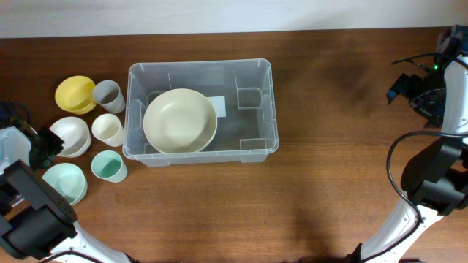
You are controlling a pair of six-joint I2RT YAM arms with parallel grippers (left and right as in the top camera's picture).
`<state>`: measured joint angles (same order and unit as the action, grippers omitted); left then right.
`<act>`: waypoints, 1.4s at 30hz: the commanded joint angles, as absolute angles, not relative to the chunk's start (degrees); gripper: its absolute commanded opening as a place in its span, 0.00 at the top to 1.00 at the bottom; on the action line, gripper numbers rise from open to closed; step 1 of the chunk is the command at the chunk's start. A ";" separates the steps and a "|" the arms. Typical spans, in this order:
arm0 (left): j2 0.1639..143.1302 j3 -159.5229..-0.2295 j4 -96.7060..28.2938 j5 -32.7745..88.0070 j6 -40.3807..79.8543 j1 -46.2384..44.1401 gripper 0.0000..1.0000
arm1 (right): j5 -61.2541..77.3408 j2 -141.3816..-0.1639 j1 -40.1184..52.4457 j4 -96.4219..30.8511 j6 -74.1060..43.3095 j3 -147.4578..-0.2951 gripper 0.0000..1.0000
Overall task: Pack container
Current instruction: 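Lower the left gripper onto the white bowl and grasp its rim, then carry the white bowl with the left gripper into the container's right side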
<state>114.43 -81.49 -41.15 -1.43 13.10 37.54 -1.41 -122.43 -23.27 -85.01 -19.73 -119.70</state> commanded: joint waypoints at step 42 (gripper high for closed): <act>101.86 -112.95 -42.98 40.49 10.59 15.42 0.99 | -1.56 -122.19 -23.27 -84.95 -20.36 -119.44 0.01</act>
